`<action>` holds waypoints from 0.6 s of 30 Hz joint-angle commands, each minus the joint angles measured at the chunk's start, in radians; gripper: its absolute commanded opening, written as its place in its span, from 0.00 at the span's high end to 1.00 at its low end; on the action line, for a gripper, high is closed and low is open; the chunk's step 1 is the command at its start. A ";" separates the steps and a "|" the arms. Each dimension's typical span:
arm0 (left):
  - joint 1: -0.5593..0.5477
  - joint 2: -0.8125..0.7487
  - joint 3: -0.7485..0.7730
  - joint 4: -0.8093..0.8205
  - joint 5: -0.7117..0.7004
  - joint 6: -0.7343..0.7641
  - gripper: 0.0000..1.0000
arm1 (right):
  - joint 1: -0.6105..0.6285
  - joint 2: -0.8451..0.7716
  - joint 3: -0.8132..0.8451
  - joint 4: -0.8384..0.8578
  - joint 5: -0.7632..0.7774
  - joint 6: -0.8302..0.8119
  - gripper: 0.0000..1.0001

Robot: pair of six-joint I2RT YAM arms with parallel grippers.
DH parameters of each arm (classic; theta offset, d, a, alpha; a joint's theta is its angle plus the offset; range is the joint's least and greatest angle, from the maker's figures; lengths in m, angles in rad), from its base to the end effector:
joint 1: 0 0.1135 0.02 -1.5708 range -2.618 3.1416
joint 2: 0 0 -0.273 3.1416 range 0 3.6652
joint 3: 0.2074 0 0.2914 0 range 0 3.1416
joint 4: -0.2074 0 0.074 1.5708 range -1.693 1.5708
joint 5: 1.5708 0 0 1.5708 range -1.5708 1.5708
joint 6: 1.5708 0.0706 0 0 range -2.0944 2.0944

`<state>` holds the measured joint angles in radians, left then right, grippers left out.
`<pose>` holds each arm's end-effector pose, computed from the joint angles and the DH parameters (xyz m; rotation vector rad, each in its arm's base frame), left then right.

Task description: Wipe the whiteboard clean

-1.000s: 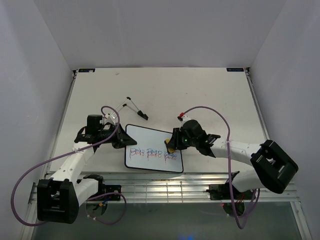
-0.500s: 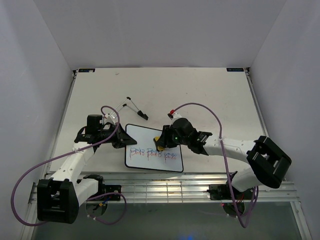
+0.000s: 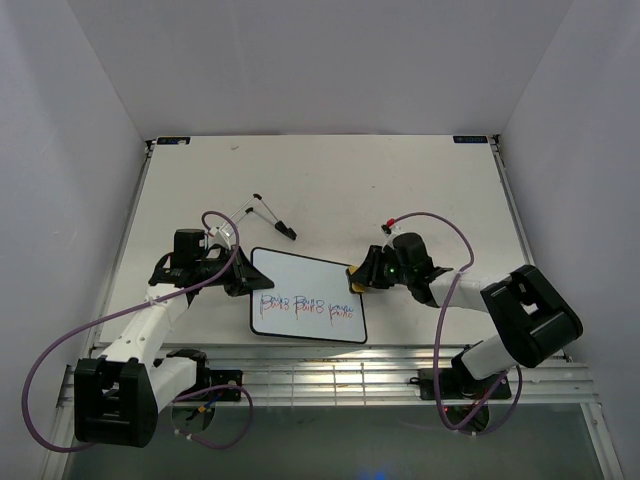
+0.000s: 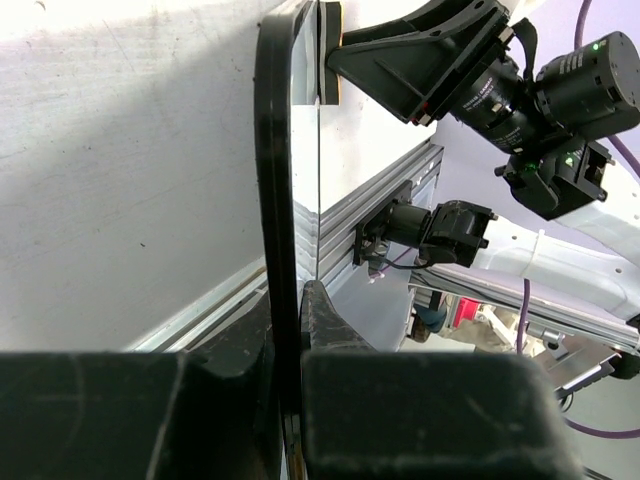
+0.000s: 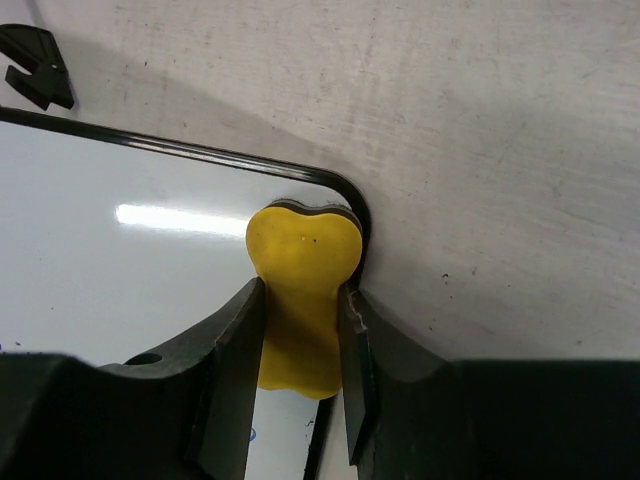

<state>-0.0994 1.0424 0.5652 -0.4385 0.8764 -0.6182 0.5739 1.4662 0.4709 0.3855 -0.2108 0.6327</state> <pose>0.2293 -0.0774 0.1771 -0.2553 2.5071 -1.3889 0.2559 0.1830 0.0965 -0.0594 2.3142 0.8849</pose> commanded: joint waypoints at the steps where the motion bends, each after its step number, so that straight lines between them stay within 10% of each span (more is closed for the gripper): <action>1: -0.006 -0.016 0.016 0.037 -0.031 0.061 1.00 | -0.035 0.098 -0.037 -0.149 -0.053 -0.139 0.74; 18: -0.006 -0.010 0.015 0.043 -0.025 0.061 1.00 | 0.047 0.121 0.175 -0.174 -0.288 -0.147 0.76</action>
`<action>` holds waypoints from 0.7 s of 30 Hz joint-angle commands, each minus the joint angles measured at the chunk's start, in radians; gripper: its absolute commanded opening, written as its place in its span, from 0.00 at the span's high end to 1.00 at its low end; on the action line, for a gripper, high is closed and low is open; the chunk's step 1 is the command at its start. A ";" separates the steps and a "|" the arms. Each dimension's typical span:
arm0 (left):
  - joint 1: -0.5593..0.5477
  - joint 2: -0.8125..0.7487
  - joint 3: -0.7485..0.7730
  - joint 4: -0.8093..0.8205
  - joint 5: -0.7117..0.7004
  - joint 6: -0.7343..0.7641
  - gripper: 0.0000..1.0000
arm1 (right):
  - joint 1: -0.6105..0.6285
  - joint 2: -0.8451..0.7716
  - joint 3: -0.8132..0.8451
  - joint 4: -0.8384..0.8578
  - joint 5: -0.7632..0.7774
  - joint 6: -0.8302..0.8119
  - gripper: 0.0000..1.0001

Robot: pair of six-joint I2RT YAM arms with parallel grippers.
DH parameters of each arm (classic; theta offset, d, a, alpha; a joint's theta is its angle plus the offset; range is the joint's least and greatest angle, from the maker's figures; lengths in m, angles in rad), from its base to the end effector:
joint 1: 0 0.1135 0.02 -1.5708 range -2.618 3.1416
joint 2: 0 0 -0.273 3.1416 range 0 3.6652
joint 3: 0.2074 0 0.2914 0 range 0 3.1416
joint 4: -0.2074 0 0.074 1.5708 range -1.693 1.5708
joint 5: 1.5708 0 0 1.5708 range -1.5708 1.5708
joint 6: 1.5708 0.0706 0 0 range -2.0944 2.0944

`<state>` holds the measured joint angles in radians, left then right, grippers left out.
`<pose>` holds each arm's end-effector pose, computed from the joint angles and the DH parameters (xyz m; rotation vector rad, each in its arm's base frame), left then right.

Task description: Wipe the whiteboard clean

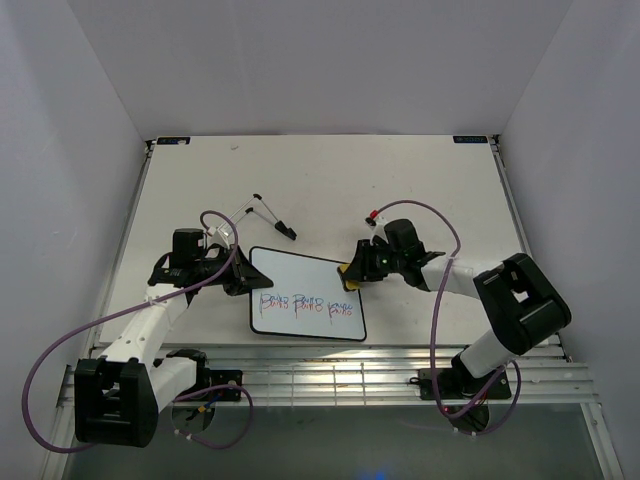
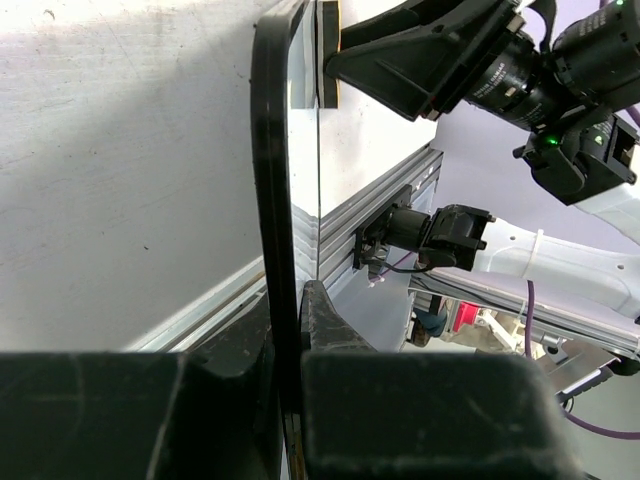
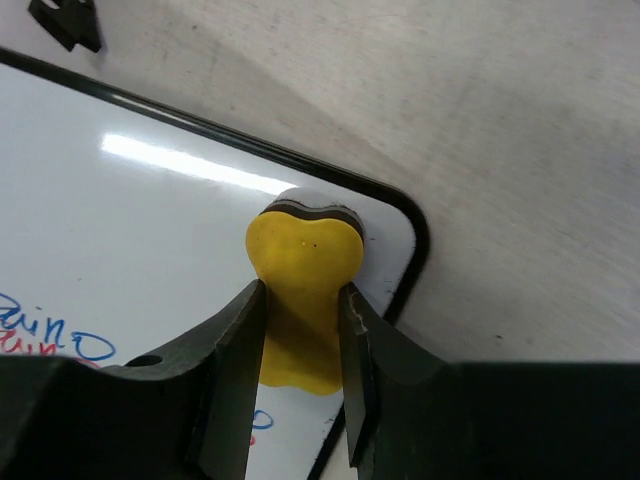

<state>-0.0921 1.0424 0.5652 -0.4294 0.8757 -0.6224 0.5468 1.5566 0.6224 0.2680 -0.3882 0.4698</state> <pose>0.2307 -0.0758 0.1777 -0.2633 2.4968 -1.3860 0.2795 0.2014 0.1067 -0.3153 2.3439 0.9610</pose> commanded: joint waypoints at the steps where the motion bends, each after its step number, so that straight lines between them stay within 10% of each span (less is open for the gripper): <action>1: -0.014 -0.010 0.015 0.035 -0.023 0.066 1.00 | 0.085 0.031 0.028 -0.018 -0.139 0.033 0.76; 6: -0.014 -0.008 0.013 0.037 -0.020 0.066 1.00 | 0.133 0.022 0.054 0.080 -0.253 0.096 0.76; 21: -0.014 -0.028 0.009 0.037 -0.044 0.056 1.00 | 0.128 -0.285 0.093 -0.306 0.080 -0.095 0.76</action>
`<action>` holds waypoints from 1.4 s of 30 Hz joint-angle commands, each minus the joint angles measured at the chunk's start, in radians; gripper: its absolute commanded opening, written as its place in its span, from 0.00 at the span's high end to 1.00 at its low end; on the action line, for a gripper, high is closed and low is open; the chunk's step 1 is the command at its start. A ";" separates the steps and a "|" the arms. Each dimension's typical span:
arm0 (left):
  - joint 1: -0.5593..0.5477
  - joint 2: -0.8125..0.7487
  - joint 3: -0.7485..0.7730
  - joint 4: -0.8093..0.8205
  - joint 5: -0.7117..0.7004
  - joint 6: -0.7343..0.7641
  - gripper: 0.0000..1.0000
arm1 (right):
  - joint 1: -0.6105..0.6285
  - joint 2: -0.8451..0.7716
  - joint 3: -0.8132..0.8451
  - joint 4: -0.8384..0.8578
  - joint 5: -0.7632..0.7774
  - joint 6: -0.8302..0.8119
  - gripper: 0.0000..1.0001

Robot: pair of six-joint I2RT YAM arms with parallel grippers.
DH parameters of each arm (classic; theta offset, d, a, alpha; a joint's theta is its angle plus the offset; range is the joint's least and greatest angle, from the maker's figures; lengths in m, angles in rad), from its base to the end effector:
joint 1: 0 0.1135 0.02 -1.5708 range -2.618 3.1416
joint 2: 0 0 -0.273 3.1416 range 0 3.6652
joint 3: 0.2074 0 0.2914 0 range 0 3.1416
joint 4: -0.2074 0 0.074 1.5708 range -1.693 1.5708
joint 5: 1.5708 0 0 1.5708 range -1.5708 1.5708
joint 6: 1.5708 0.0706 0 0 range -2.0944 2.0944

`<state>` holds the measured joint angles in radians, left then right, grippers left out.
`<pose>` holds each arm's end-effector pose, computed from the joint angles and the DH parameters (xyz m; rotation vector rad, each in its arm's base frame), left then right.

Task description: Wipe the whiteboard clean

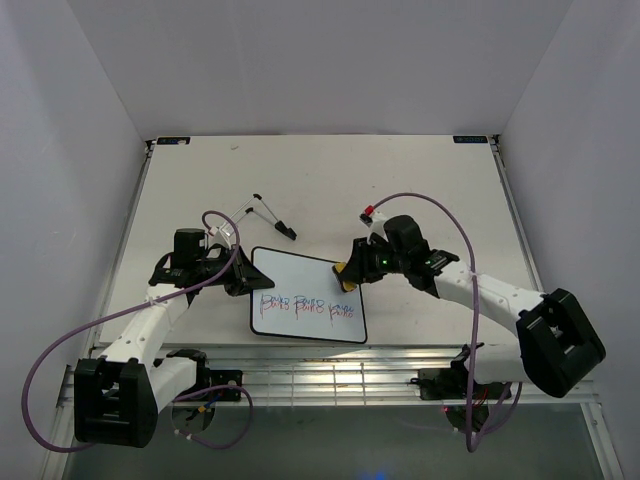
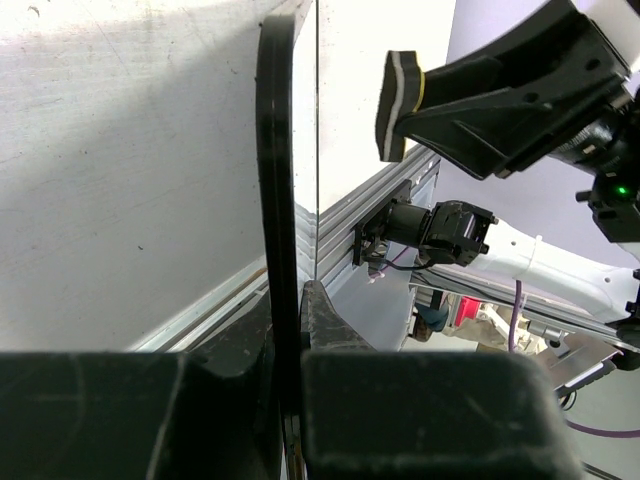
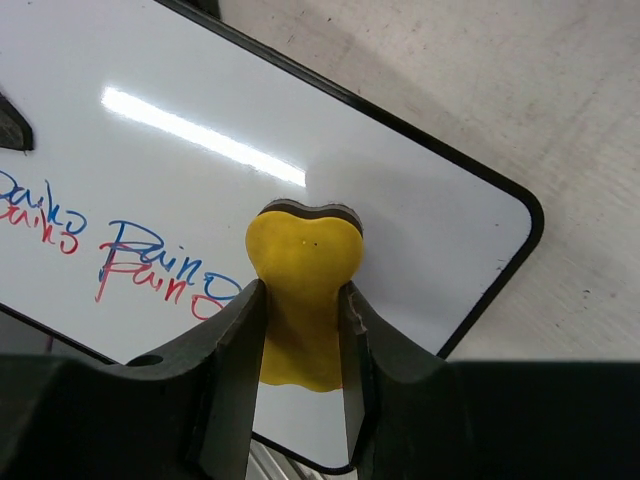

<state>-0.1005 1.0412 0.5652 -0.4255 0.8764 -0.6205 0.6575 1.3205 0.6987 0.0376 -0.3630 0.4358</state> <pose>0.2303 -0.0778 0.1783 -0.2466 2.4958 -1.3890 0.2506 0.2251 0.1834 -0.4763 2.2434 0.9957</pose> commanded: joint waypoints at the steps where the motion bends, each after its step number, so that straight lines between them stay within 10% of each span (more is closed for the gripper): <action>1: -0.005 -0.027 0.009 0.033 -0.047 0.053 1.00 | 0.028 -0.078 0.006 -0.071 0.079 -0.071 0.76; 20: -0.005 -0.020 0.009 0.031 -0.048 0.053 1.00 | 0.583 -0.006 0.169 0.113 0.463 -0.276 0.76; 42: -0.015 -0.023 0.009 0.033 -0.031 0.056 1.00 | 0.682 0.292 0.432 0.030 0.501 -0.325 0.76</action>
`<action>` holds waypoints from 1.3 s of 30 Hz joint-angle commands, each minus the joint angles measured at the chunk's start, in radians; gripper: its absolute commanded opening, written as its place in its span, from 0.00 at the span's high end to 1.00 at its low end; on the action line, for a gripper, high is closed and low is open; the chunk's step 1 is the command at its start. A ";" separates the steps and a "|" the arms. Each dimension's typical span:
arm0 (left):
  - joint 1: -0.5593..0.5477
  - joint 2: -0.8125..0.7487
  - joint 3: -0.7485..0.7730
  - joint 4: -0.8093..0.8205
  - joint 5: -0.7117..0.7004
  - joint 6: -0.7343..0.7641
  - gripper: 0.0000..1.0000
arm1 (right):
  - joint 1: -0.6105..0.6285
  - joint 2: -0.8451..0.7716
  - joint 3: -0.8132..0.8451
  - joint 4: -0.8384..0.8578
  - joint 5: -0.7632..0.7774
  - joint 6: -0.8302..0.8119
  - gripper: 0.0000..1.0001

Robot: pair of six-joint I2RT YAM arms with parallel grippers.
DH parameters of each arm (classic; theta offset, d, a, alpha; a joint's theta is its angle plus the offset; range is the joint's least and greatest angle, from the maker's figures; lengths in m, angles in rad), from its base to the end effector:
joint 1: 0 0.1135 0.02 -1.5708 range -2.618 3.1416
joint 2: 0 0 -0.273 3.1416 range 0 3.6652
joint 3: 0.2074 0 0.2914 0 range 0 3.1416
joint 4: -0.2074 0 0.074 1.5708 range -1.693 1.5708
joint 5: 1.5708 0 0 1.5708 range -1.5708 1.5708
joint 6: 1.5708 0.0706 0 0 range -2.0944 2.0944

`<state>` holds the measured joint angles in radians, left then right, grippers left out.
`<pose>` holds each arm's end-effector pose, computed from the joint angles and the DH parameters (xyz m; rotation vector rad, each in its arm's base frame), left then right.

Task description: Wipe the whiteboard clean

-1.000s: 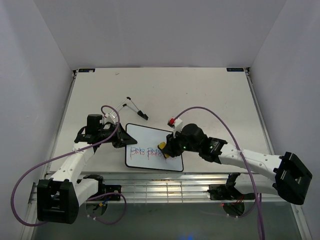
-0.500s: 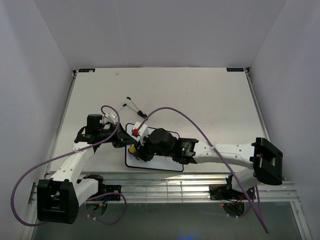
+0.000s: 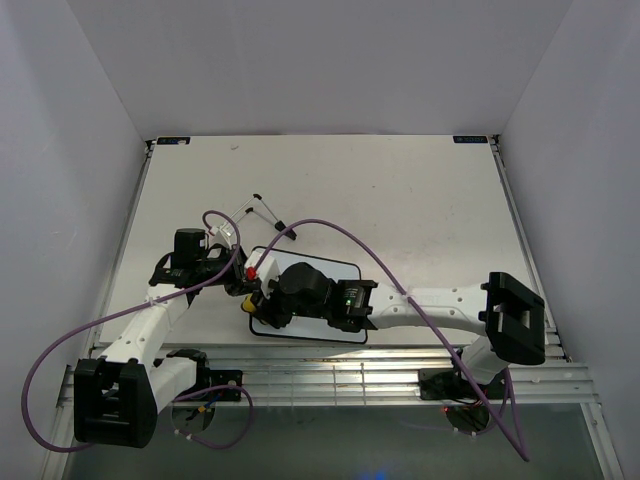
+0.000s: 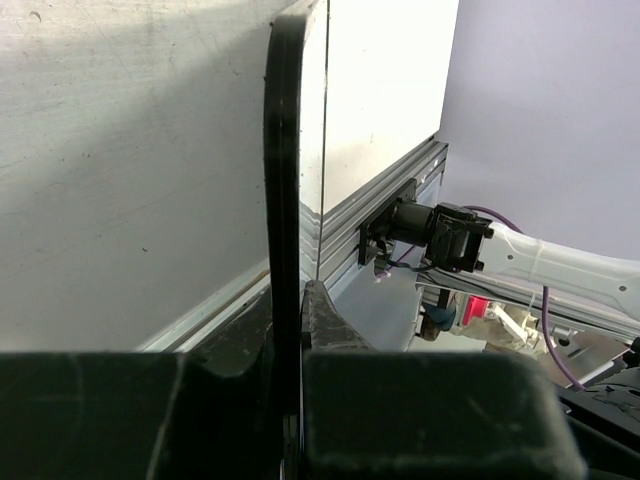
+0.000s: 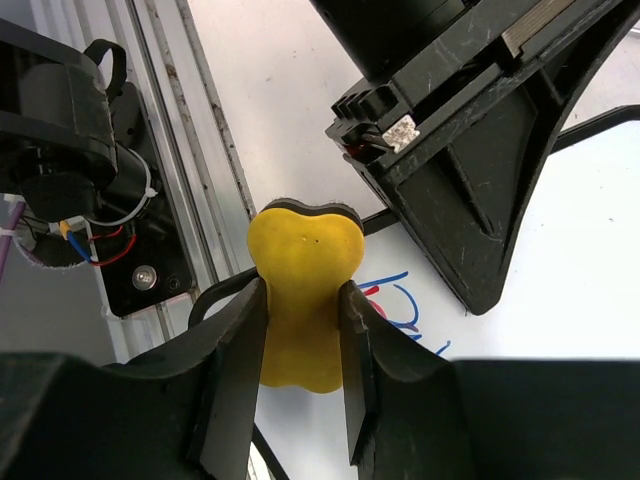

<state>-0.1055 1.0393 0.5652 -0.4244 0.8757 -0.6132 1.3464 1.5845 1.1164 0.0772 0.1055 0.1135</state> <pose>0.2300 -0.0789 0.1788 -0.2293 2.4940 -1.3869 0.1049 0.4260 0.2564 -1.1305 1.7213 0.8378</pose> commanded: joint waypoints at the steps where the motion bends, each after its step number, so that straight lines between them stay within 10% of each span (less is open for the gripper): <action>1: -0.010 -0.022 0.010 0.032 -0.030 0.049 1.00 | -0.013 0.031 0.007 -0.008 0.025 0.003 0.76; 39: -0.022 -0.038 0.009 0.033 -0.030 0.047 1.00 | -0.247 -0.038 -0.273 -0.076 -0.094 0.086 0.76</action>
<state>-0.1078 1.0393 0.5636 -0.4179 0.8486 -0.6300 1.1011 1.4929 0.8734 0.1574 -0.0044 0.2234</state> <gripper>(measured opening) 0.172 0.374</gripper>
